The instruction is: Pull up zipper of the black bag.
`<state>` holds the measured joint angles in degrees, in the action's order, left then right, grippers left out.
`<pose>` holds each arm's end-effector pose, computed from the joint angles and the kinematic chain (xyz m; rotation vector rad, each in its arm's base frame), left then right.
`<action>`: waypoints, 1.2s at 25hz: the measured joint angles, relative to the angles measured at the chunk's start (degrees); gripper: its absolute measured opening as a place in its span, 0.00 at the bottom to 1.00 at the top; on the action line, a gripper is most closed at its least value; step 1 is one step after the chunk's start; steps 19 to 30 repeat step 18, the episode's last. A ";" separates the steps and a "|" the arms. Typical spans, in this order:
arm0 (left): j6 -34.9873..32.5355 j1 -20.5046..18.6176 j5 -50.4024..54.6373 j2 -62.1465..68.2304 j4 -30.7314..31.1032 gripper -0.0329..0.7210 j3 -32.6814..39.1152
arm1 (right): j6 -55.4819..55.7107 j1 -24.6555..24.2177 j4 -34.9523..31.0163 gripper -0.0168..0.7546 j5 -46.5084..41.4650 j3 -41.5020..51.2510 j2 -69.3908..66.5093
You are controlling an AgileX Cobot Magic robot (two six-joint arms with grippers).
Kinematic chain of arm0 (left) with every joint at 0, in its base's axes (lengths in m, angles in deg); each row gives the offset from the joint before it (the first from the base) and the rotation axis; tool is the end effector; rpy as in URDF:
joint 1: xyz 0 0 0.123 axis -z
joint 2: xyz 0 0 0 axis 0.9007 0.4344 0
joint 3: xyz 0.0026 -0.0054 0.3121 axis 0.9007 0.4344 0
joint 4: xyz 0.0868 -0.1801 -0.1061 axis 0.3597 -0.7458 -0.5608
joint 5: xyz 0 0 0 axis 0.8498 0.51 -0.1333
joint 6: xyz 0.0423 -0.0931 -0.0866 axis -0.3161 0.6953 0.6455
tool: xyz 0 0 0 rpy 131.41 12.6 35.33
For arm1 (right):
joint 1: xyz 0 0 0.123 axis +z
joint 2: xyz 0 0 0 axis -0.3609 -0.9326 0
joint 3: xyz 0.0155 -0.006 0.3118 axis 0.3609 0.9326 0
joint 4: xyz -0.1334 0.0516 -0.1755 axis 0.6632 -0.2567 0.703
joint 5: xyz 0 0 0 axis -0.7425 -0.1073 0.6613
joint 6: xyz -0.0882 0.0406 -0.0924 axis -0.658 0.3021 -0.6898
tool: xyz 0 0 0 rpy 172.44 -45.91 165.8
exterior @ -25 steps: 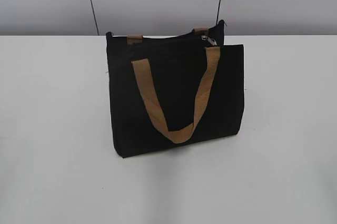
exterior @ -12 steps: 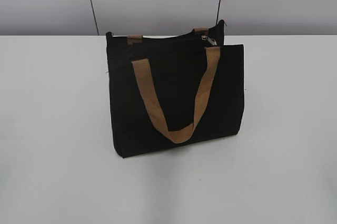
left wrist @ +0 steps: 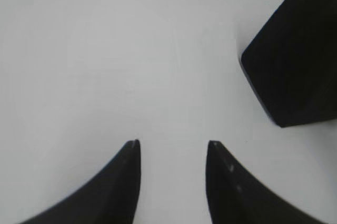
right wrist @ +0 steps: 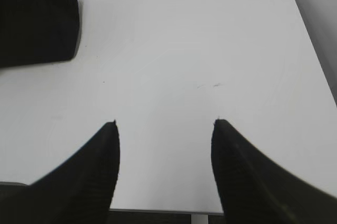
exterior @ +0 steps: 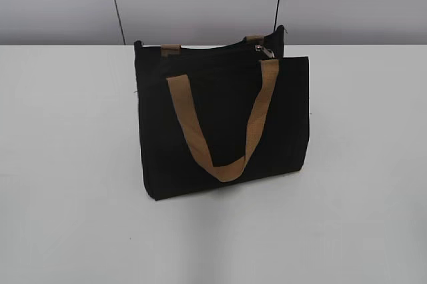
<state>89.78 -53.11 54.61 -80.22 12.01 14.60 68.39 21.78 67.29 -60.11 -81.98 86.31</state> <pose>-0.0094 0.0075 0.2547 0.0865 2.0815 -0.1280 -0.0183 0.0021 0.2356 -0.1009 2.0897 -0.0208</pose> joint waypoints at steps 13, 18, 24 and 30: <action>0.00 -4.07 0.03 -4.25 0.00 0.38 0.00 | 0.00 -0.02 -0.07 0.59 0.00 0.00 0.00; 0.00 -4.07 0.03 -4.25 0.00 0.36 0.00 | 0.00 -0.02 -0.11 0.59 0.00 0.00 0.00; 0.00 -4.07 0.03 -4.25 0.00 0.36 0.00 | 0.00 -0.02 -0.11 0.59 0.00 0.00 0.00; 0.00 -4.07 0.03 -4.25 0.00 0.36 0.00 | 0.00 -0.02 -0.11 0.59 0.00 0.00 0.00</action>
